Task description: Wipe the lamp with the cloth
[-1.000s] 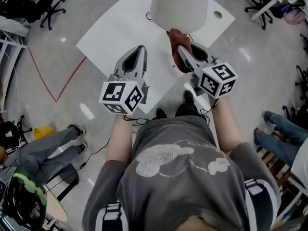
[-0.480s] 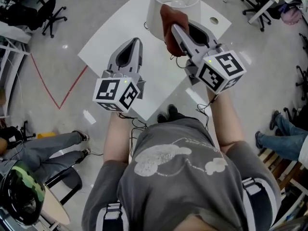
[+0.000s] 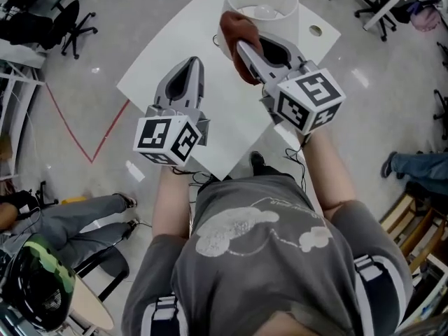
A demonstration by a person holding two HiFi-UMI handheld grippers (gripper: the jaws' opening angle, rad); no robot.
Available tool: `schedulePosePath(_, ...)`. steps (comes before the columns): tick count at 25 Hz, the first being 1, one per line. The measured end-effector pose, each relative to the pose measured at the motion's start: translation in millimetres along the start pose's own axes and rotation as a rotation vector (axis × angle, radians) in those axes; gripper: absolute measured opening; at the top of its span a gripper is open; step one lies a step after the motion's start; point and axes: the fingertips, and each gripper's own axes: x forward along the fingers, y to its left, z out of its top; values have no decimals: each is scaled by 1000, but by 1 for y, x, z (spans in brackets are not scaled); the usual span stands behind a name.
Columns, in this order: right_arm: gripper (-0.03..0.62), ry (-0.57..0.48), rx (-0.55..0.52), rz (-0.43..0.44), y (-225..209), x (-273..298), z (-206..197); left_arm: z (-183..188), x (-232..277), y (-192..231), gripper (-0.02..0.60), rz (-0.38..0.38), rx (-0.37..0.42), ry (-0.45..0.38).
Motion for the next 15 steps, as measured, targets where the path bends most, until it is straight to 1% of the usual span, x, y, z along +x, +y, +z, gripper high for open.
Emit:
schedulePosePath(2, 86, 13, 9, -31, 1, 10, -9, -5, 5, 11, 8, -32, -10, 24)
schedulePosePath(7, 86, 42, 45, -137, 17, 7, -42, -23, -12, 20, 8, -117, -27, 80)
schedulePosePath(11, 86, 83, 85, -218, 15, 0, -74, -36, -17, 24, 8, -170, -41, 106)
schedulePosePath(15, 86, 100, 118, -298, 12, -5, -98, -47, -20, 32, 8, -221, -59, 134)
